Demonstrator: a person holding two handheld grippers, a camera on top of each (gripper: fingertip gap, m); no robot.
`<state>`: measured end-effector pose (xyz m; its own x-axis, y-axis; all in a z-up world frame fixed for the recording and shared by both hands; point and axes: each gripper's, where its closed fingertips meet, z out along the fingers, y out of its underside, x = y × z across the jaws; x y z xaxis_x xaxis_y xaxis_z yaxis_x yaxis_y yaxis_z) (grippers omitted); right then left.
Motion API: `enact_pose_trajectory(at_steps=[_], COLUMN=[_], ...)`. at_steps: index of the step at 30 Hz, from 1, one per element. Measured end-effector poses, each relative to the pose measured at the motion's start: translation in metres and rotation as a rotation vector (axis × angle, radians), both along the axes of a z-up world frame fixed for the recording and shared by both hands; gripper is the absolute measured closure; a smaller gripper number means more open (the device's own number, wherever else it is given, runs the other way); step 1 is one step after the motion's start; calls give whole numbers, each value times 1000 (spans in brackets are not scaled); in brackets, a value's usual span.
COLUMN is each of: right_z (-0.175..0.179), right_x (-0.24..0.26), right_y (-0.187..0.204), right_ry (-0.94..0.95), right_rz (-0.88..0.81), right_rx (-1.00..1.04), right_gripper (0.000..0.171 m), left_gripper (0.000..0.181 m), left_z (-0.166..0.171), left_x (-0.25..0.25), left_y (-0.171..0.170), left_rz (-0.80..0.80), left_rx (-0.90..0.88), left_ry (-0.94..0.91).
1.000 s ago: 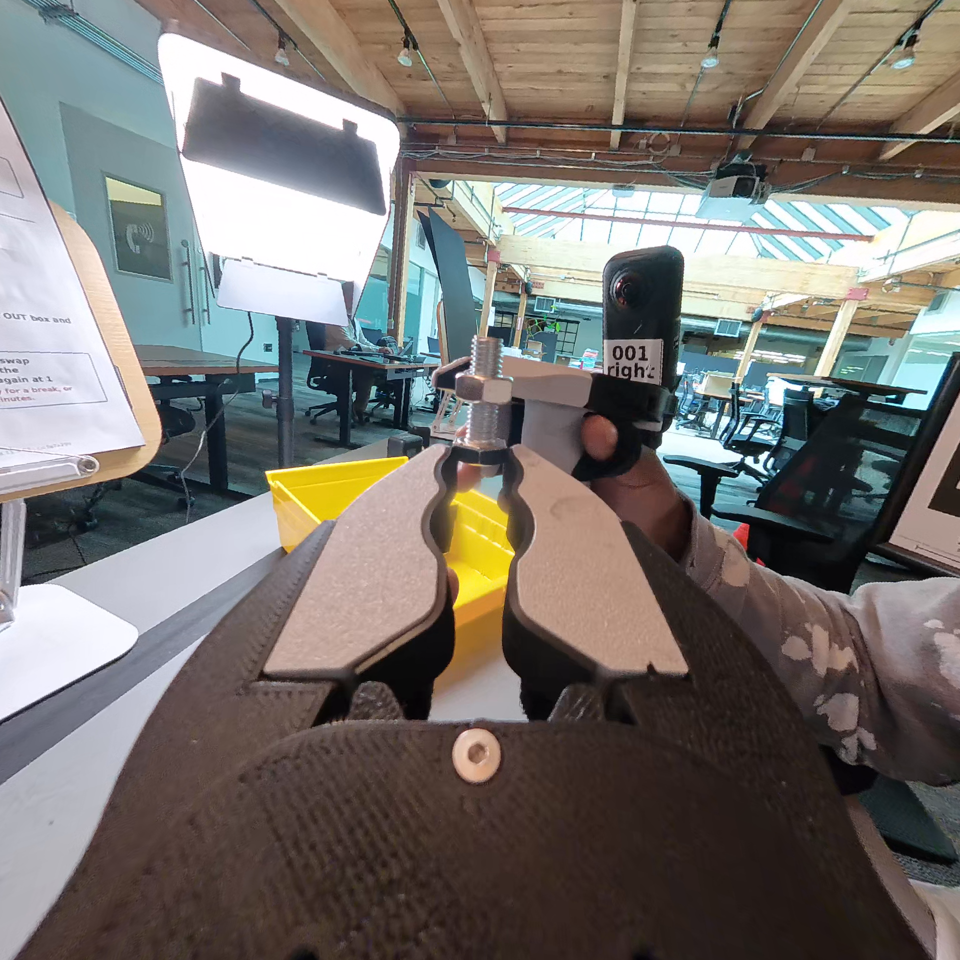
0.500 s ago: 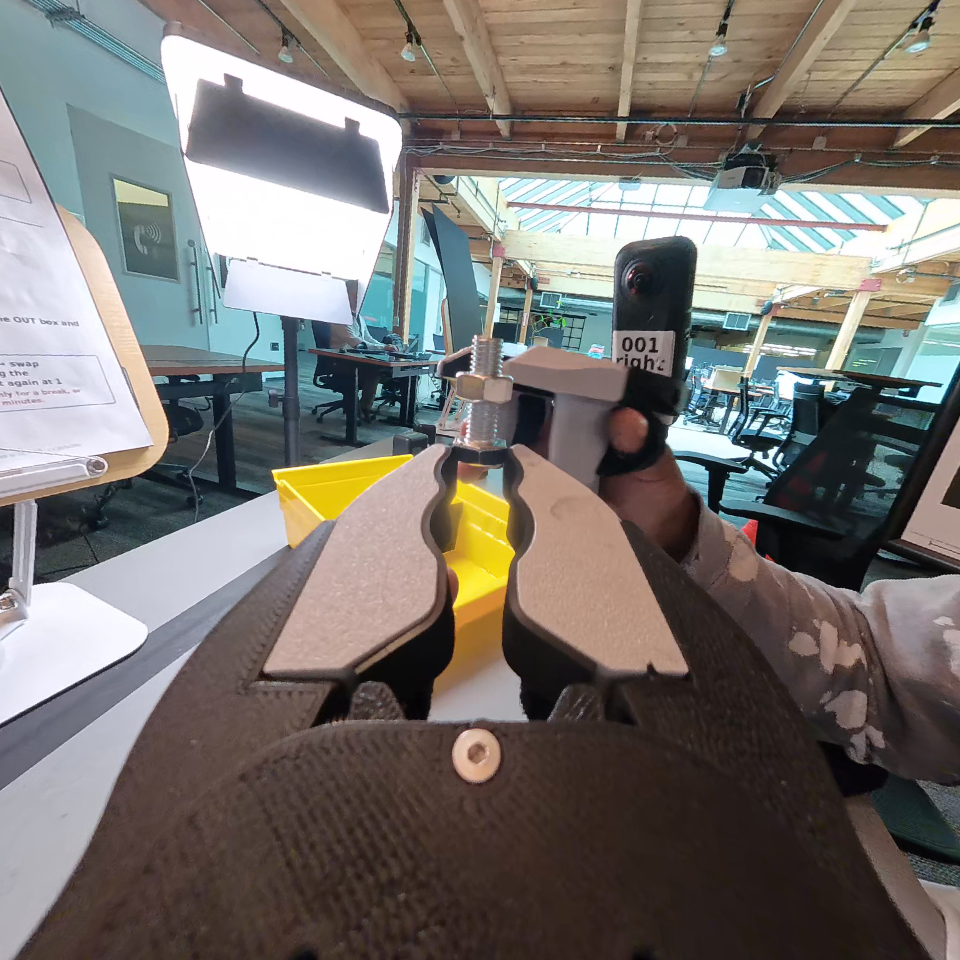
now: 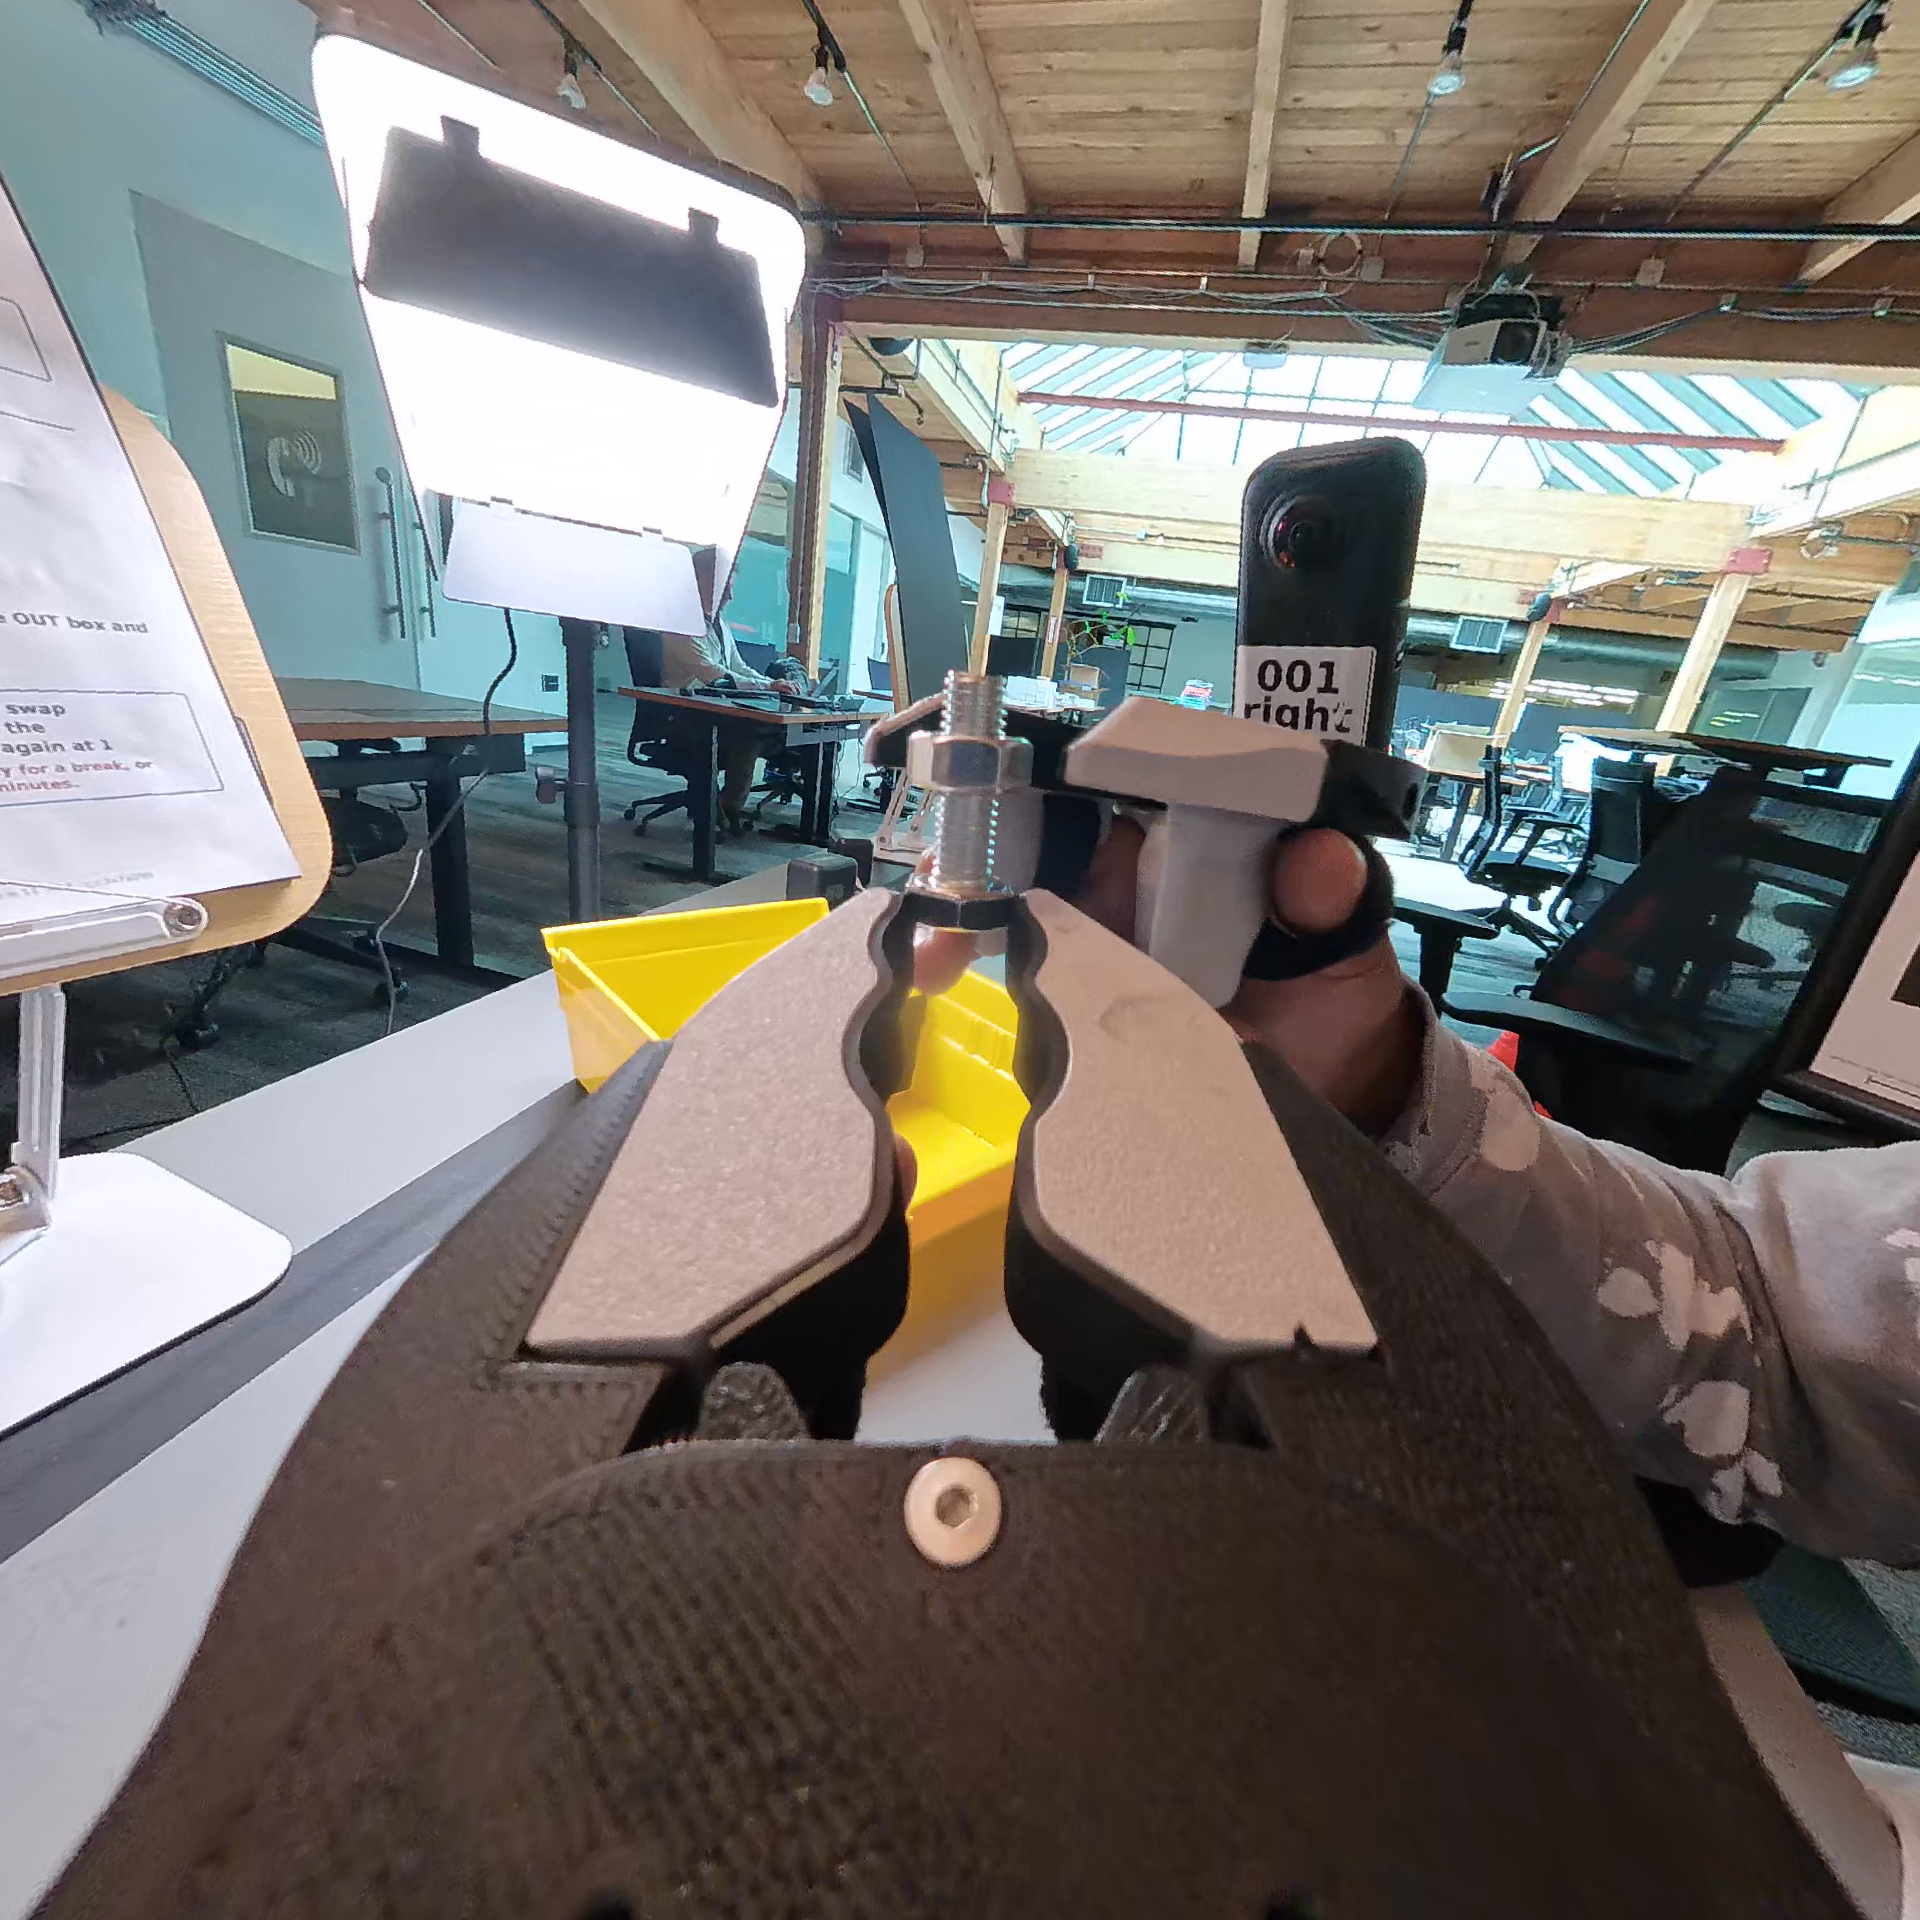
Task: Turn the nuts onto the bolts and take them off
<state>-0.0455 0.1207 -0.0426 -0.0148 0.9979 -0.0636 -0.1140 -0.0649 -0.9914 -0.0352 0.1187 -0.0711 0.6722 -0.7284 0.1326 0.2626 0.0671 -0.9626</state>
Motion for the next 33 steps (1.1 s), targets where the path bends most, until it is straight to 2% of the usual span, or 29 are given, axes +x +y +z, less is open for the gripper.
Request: enact_pose_trajectory(at_steps=[4, 5, 6, 8, 14, 18, 19, 20, 22, 28, 31, 33], right_z=[-1, -1, 0, 5, 2, -2, -2, -1, 3, 0, 0, 2], right_x=[-1, 2, 7, 13, -2, -2, -1, 3, 10, -3, -2, 5], right_y=[3, 11, 22, 26, -3, 4, 7, 15, 26, 0, 4, 19], right_ry=[11, 12, 28, 62, 17, 4, -1, 8, 46, 19, 34, 50], right_rz=[0, -31, -81, -81, 10, -10, -14, -62, -110, -3, -11, -72], right_rx=[-18, -48, -57, -57, -8, -23, -34, -43, -40, -22, -34, -78], right_gripper=[134, 152, 156, 152, 128, 128, 131, 148, 153, 130, 130, 151], left_gripper=[163, 163, 163, 163, 163, 163, 163, 163, 163, 163, 164, 163], left_z=[1, 4, 5, 6, 0, -1, 0, 1, 2, -1, -1, 2], left_x=[0, -1, -2, -3, 2, 2, -1, -3, -5, 1, 1, -3], left_y=[-1, -3, -3, -3, -1, 0, 1, 1, 1, 1, 0, 0], left_rz=[4, -8, -7, 5, 3, 13, 13, 0, 12, 8, 14, 9], left_rx=[6, 16, 12, 20, 8, 1, -4, -1, 4, 6, 8, 13], left_ry=[-2, -16, -19, -9, 5, 11, -12, -34, -26, -3, -5, -26])
